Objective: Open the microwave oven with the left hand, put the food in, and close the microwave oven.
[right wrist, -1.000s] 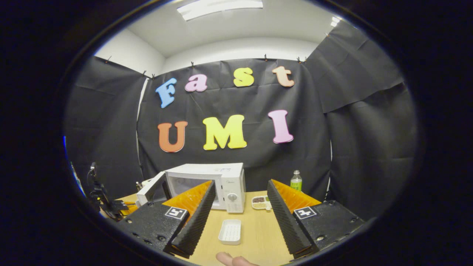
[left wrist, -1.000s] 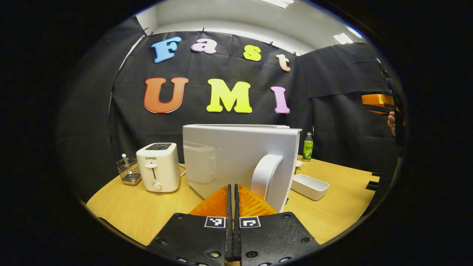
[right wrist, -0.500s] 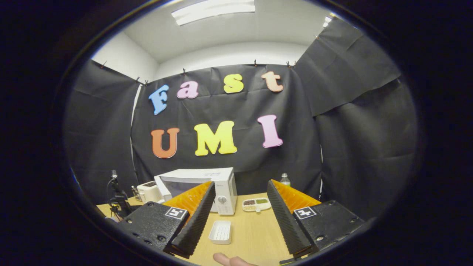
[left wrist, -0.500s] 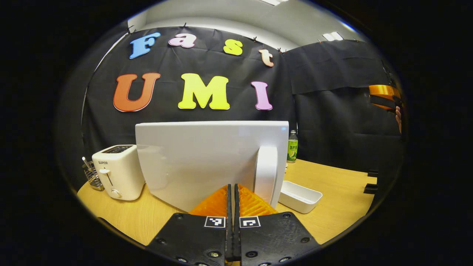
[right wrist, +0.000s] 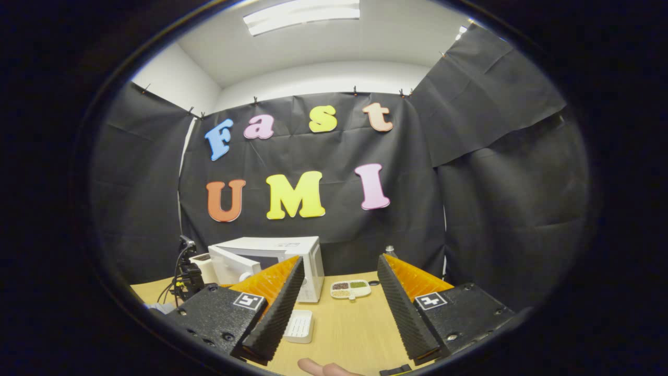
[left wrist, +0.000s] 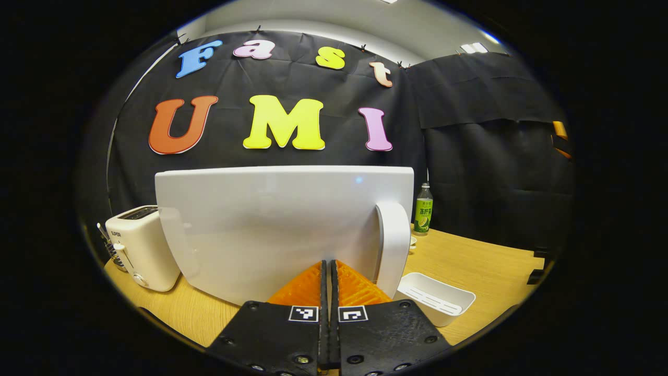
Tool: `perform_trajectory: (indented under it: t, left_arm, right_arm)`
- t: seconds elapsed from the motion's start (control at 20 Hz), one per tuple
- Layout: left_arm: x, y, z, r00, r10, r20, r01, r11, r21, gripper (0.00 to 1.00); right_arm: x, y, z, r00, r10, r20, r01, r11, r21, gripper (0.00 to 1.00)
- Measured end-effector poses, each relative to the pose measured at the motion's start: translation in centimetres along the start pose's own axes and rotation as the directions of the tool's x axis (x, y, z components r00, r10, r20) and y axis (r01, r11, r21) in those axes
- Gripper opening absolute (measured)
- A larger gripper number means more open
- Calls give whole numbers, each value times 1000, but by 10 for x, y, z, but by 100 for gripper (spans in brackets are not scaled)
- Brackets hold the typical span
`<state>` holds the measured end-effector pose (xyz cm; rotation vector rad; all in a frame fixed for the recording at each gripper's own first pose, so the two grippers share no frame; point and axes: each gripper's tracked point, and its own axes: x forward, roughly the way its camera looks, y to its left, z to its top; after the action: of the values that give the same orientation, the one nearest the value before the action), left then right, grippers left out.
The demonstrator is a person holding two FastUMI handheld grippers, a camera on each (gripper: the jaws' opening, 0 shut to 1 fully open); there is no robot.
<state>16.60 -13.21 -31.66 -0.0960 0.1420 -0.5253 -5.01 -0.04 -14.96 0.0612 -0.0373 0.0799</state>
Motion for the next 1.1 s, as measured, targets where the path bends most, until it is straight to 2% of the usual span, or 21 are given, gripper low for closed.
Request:
perform_trajectory:
  t: [0.55,0.9,1.05,1.1]
  left_arm:
    - [65,-15,9,1000,2,-30,-2,1000,8,0]
    - [105,1,14,990,101,-94,-102,995,-3,0]
    - [111,-5,16,992,79,-94,-81,997,-18,0]
    - [117,2,16,990,111,-89,-111,994,0,0]
  right_arm:
    - [6,-4,-6,1000,10,-19,-9,1000,21,90]
    - [14,-9,-10,999,0,-38,1,999,34,90]
    - [13,-9,-10,999,7,-42,-5,999,42,90]
    - [14,-10,-11,999,9,-45,-7,999,45,90]
